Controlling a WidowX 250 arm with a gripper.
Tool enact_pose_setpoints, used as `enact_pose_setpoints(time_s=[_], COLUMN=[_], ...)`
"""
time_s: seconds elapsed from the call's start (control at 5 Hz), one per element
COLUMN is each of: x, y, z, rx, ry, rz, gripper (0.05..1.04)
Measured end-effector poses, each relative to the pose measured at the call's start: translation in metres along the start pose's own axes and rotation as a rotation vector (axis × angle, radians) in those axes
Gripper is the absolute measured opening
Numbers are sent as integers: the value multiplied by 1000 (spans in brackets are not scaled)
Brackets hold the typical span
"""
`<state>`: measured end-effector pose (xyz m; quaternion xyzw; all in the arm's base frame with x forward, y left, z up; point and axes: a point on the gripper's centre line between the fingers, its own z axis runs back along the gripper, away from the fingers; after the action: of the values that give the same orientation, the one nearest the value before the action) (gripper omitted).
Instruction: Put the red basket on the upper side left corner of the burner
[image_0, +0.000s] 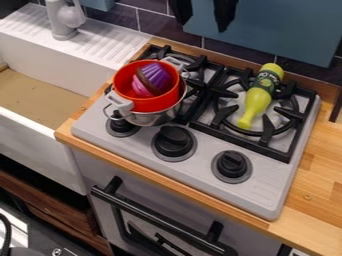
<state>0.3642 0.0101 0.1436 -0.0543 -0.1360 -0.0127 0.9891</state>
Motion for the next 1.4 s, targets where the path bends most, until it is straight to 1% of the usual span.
enact_pose_setpoints(time_s=[0.2, 0.4, 0.6, 0.8, 1.0, 1.2, 1.4], x=[-5, -15, -30, -43, -67, -78, -82], y=[0, 3, 9, 19, 23, 26, 29], z=[-7, -9, -7, -1, 1, -1, -9], rx=[-6, -44, -61, -84, -74, -66, -49], ry=[31, 101, 133, 154, 127, 112, 102], rz=[3, -27, -87, -140, -205, -246, -279], gripper=[998, 998, 998, 998, 998, 998, 998])
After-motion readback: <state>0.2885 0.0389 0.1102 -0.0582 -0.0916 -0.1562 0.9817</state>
